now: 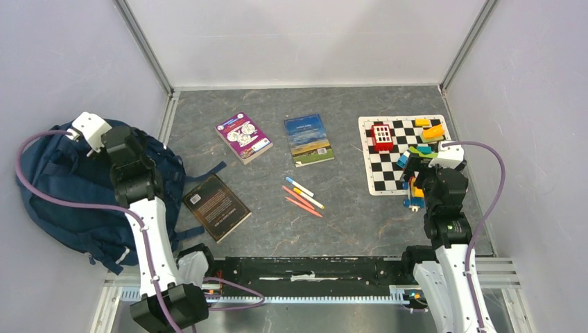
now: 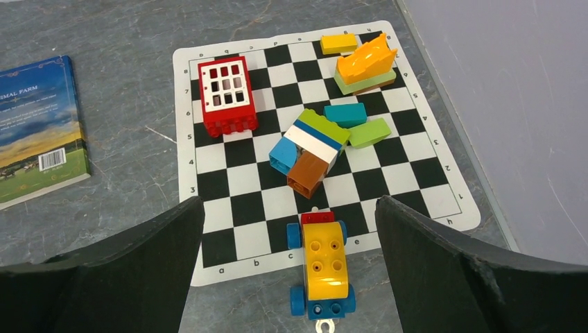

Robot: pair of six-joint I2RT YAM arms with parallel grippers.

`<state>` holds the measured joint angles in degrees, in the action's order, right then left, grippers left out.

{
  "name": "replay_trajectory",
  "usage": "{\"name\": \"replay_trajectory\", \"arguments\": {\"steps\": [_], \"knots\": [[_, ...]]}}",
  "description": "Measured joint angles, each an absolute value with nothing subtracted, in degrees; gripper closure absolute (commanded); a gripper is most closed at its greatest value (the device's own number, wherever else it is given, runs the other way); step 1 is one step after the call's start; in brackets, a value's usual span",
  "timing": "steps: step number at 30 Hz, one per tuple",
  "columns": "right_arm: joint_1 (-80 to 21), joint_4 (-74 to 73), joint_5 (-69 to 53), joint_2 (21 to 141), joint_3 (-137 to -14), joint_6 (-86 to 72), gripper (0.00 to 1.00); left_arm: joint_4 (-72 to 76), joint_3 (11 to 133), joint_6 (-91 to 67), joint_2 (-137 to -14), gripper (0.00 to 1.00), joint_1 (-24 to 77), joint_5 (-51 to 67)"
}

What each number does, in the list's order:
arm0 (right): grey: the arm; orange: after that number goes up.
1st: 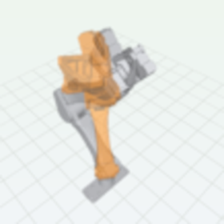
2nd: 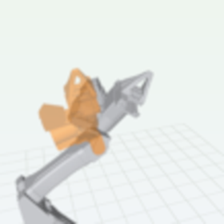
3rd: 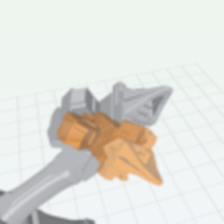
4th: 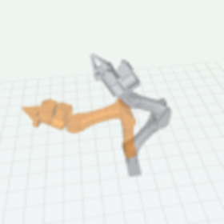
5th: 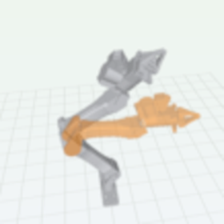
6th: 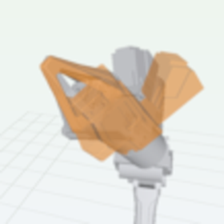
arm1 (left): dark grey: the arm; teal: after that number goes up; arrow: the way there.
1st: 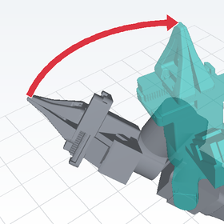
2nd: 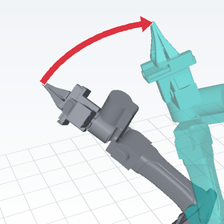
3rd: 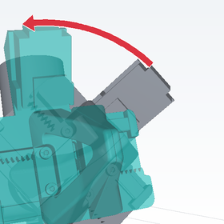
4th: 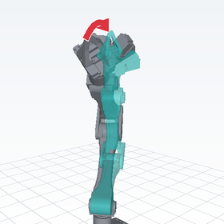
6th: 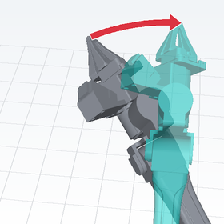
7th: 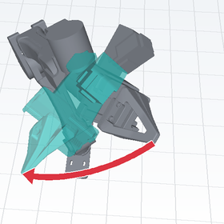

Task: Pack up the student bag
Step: Pick up the student bag at the corner of the board, then place the student bag at the center of the board.

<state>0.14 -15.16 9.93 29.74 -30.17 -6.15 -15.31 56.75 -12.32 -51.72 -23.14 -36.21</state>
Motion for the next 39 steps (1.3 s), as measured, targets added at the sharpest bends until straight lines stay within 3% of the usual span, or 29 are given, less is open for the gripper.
{"name": "replay_trajectory", "arguments": {"steps": [4, 16, 22, 30, 39], "knots": [[0.12, -15.16, 8.97, 30.04, -30.17, -6.15, 0.02, -18.22, 62.04, -12.34, -51.96, 0.98, -23.16, -28.77], [0.14, -15.77, 7.49, 28.93, -30.33, -6.20, 0.02, -34.28, 95.53, -10.37, -62.46, 0.98, -22.81, -5.63], [0.14, -16.97, 5.52, 28.93, -32.51, -6.37, 0.02, -39.29, 105.10, -10.09, -65.84, 0.98, -16.12, 3.68], [0.14, -17.32, -0.73, 29.43, -34.72, -6.31, 0.02, -41.93, 107.53, -7.55, -67.44, 0.98, 2.68, 8.71], [0.14, -18.37, -12.36, 33.71, -35.68, -5.26, 0.02, -40.32, 102.80, -8.80, -68.36, 0.98, 6.90, 17.06]]}}
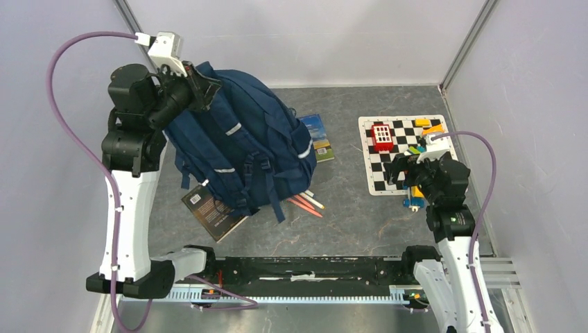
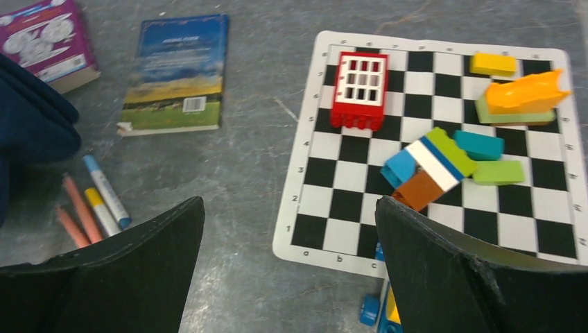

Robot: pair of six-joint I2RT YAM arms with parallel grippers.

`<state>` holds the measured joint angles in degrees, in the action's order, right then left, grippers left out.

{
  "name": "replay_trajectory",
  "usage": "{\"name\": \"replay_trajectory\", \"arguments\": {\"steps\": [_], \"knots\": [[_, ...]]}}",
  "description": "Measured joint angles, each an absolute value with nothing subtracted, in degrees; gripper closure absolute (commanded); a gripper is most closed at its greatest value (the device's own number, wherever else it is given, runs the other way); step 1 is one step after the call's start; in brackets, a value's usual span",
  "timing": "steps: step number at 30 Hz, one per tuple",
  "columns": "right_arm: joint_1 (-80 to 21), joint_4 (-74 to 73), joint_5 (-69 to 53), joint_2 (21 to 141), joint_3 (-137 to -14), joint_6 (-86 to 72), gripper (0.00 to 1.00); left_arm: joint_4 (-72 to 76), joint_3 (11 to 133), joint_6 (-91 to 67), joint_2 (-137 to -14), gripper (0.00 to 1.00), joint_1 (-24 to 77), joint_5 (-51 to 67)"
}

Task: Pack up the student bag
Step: Place the student bag at the center of the board.

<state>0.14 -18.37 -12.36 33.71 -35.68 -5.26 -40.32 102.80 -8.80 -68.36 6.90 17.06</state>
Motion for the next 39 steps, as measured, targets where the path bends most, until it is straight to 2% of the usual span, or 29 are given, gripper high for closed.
{"name": "replay_trajectory", "arguments": {"steps": [8, 15, 22, 32, 39], "knots": [[-1.30, -16.43, -22.26, 36.38, -35.70, -6.02, 0.02, -32.29, 94.85, -13.58, -66.28, 0.98, 7.16, 17.78], [-8.54, -12.10, -21.21, 39.44, -39.00, -8.56, 0.02, -22.72, 83.92, -20.10, -61.23, 0.98, 7.22, 12.27], [-26.96, -5.02, -12.95, 47.92, -41.78, -10.74, 0.02, -17.34, 78.81, -24.97, -59.81, 0.98, 7.22, 9.06], [-61.10, 7.90, 9.52, 65.41, -48.93, -6.70, 0.02, -16.12, 75.57, -27.33, -58.22, 0.98, 7.33, 6.94], [-74.00, 21.76, 19.29, 77.65, -53.63, 1.48, 0.02, -16.32, 75.57, -28.08, -58.08, 0.98, 7.64, 6.55]]}}
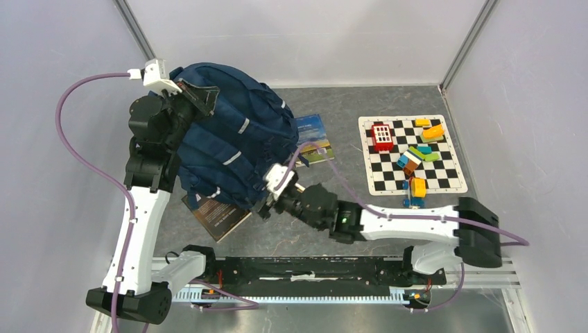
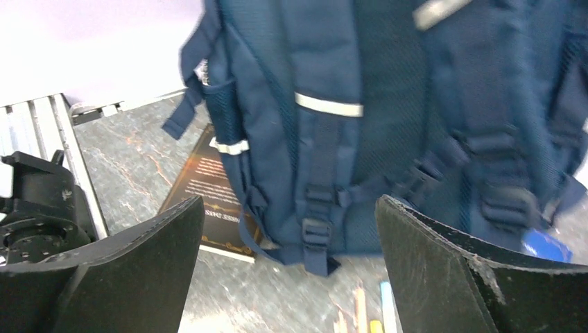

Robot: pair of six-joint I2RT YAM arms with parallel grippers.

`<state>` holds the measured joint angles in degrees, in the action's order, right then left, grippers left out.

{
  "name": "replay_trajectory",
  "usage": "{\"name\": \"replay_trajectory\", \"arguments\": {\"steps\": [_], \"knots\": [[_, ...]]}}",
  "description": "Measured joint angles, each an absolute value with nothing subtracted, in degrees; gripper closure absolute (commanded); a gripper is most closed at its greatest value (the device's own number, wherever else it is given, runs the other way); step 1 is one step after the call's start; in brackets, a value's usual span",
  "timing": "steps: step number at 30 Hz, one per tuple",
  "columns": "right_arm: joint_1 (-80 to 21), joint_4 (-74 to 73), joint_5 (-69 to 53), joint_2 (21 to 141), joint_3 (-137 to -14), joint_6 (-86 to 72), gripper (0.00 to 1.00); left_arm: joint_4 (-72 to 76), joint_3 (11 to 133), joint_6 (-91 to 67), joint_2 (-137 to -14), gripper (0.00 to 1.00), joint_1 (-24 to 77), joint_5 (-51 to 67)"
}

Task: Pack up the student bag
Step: Place the student bag at the center of the board.

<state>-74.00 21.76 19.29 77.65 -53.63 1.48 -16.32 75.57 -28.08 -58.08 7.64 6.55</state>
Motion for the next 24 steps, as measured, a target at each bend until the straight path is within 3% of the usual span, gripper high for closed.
{"name": "replay_trajectory", "arguments": {"steps": [8, 24], "knots": [[-79.46, 33.06, 23.16, 94.43, -60.47, 12.97, 0.02, -18.79, 77.08, -31.90, -58.35, 0.98, 7.64, 5.54], [-79.50, 33.06, 25.56, 116.79, -77.65, 26.09, 0.02, -21.69, 79.50, -40.32, -58.39, 0.98, 7.75, 4.43]]}}
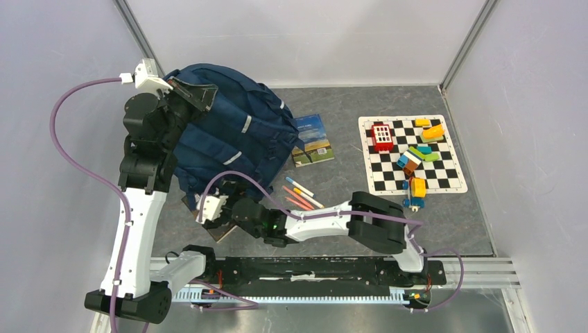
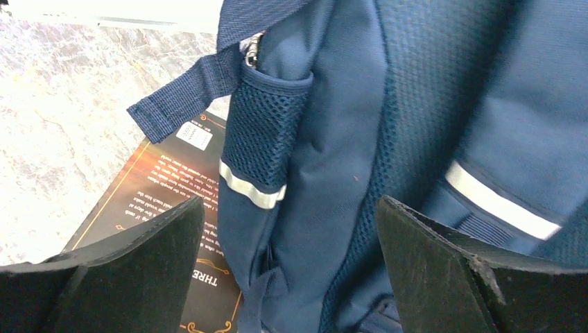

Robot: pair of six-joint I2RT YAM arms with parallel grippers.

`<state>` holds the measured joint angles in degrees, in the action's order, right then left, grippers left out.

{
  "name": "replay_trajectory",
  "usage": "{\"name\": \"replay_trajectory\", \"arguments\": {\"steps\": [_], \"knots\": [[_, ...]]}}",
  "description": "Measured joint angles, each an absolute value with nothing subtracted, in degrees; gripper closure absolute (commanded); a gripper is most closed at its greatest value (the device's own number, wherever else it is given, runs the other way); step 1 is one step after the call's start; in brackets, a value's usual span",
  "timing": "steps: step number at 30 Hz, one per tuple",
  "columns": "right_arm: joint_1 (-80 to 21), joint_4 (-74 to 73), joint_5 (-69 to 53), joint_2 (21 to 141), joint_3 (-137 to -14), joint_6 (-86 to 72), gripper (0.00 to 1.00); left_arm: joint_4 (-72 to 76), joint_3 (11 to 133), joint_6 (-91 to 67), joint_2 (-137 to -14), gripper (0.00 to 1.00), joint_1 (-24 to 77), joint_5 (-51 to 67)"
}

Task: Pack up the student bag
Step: Place the student bag at the center of the board.

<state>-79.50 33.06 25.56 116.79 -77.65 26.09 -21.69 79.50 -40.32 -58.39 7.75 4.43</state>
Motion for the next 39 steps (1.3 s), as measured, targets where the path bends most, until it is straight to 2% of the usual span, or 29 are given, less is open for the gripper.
{"name": "replay_trajectory", "arguments": {"steps": [5, 12, 13, 15, 18, 20, 23, 25, 28, 34, 35, 39], "knots": [[-79.50, 32.51, 25.82, 122.21, -82.43, 28.32, 0.02, -22.24, 79.90, -41.28, -58.39, 0.98, 7.77, 4.43], [-78.85, 35.18, 33.32, 129.88, -86.17, 30.35, 0.02, -22.70, 79.90, -41.78, -58.33, 0.98, 7.81, 4.05], [-78.56, 35.66, 34.28, 130.56, -86.43, 30.44, 0.05, -22.70, 79.92, -41.78, -58.33, 0.98, 7.81, 3.88], [-77.84, 36.29, 35.48, 131.28, -86.59, 30.55, 0.21, -22.79, 79.92, -41.78, -58.33, 0.98, 7.81, 3.44], [-76.90, 36.53, 36.45, 131.57, -87.11, 30.55, 0.66, -23.11, 79.92, -41.78, -58.33, 0.98, 7.86, 3.18], [-76.42, 36.23, 36.47, 131.57, -87.15, 29.80, 0.83, -23.42, 79.92, -41.76, -58.33, 0.98, 7.86, 3.07], [-75.77, 36.16, 36.67, 131.35, -86.39, 28.05, 1.00, -23.94, 79.83, -41.50, -58.02, 0.97, 7.86, 2.66], [-75.35, 36.88, 36.40, 130.08, -83.90, 26.46, 1.00, -24.14, 79.31, -40.64, -57.36, 0.94, 7.86, 1.85], [-74.67, 37.12, 35.94, 124.73, -76.75, 22.48, 1.00, -24.64, 78.08, -38.57, -55.99, 0.81, 7.86, 0.16], [-72.10, 37.74, 32.16, 112.51, -62.22, 10.70, 1.00, -27.75, 76.25, -32.97, -54.92, 0.10, 7.86, -2.50], [-71.29, 37.78, 31.07, 110.65, -60.27, 8.27, 1.00, -28.01, 75.85, -31.88, -54.92, 0.01, 7.86, -2.46], [-68.14, 40.07, 28.27, 107.81, -58.57, 1.98, 1.00, -28.25, 73.84, -28.62, -53.93, 0.00, 7.86, 0.84]]}}
